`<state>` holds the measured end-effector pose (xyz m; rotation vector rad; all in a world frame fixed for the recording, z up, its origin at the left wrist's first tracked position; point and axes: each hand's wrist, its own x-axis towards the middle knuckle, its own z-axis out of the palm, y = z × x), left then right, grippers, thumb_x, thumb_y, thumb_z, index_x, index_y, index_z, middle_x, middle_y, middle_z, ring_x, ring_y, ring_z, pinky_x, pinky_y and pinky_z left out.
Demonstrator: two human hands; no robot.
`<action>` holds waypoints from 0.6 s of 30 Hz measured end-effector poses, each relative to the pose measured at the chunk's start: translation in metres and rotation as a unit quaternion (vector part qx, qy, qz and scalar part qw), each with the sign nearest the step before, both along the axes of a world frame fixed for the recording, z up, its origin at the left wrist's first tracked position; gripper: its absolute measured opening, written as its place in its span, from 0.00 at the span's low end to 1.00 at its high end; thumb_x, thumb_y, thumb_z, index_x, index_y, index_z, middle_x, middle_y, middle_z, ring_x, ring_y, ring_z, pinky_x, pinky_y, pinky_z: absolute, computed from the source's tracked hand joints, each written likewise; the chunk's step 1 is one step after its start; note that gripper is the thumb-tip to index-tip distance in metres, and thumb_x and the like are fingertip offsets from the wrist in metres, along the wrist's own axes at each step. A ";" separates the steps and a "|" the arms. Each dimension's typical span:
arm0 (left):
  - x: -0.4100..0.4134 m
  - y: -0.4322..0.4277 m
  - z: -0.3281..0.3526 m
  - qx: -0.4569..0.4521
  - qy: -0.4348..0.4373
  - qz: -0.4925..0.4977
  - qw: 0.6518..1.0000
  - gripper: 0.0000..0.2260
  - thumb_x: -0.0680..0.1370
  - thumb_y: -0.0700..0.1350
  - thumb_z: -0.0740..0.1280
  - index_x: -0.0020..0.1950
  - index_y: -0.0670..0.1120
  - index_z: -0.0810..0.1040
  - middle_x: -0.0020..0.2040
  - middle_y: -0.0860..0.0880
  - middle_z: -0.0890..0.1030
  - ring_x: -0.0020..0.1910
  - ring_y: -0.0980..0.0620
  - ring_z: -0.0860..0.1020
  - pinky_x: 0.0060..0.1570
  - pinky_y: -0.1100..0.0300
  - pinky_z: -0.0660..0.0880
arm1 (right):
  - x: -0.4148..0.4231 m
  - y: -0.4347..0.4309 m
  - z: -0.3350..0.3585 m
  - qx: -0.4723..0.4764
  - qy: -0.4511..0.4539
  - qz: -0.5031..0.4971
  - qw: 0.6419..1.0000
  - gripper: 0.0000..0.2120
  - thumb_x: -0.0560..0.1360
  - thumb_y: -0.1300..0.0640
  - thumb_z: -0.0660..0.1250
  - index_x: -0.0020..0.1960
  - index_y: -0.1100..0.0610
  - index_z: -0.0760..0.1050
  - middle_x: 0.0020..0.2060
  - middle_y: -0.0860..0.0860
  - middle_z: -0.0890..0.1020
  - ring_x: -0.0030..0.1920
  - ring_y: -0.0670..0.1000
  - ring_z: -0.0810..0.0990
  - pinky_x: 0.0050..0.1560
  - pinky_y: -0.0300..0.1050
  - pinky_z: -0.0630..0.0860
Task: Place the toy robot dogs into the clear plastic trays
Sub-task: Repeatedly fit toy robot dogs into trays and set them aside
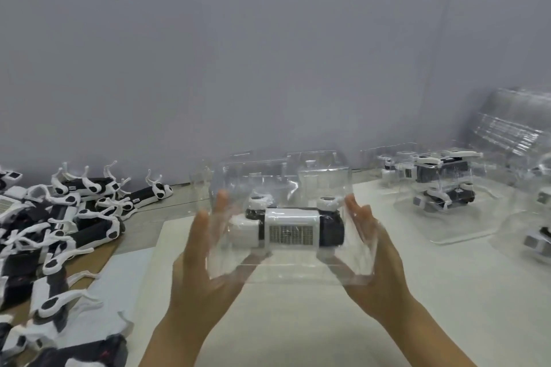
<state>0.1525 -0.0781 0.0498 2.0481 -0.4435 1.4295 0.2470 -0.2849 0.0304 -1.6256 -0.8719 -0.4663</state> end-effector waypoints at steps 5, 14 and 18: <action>0.000 -0.010 0.013 -0.240 0.089 -0.040 0.966 0.44 0.55 0.64 0.80 0.70 0.60 0.71 0.68 0.53 0.77 0.68 0.57 0.74 0.62 0.64 0.71 | 0.002 -0.017 0.015 0.049 0.004 0.003 0.999 0.42 0.70 0.38 0.73 0.77 0.38 0.54 0.70 0.41 0.72 0.69 0.47 0.73 0.63 0.46 0.73; 0.027 -0.109 0.008 -0.412 0.476 -0.247 0.737 0.41 0.52 0.62 0.83 0.60 0.71 0.68 0.62 0.61 0.78 0.54 0.57 0.79 0.50 0.60 0.73 | 0.007 -0.090 0.004 0.103 0.288 -0.185 0.934 0.17 0.64 0.40 0.77 0.48 0.35 0.74 0.43 0.50 0.84 0.39 0.46 0.82 0.36 0.28 0.71; 0.046 -0.143 -0.024 -0.295 0.542 -0.166 0.770 0.28 0.77 0.67 0.51 0.76 0.60 0.59 0.65 0.44 0.75 0.50 0.44 0.77 0.42 0.59 0.69 | 0.029 -0.147 0.005 -0.029 0.337 -0.218 0.915 0.11 0.70 0.43 0.75 0.51 0.40 0.78 0.49 0.38 0.82 0.42 0.40 0.81 0.40 0.30 0.73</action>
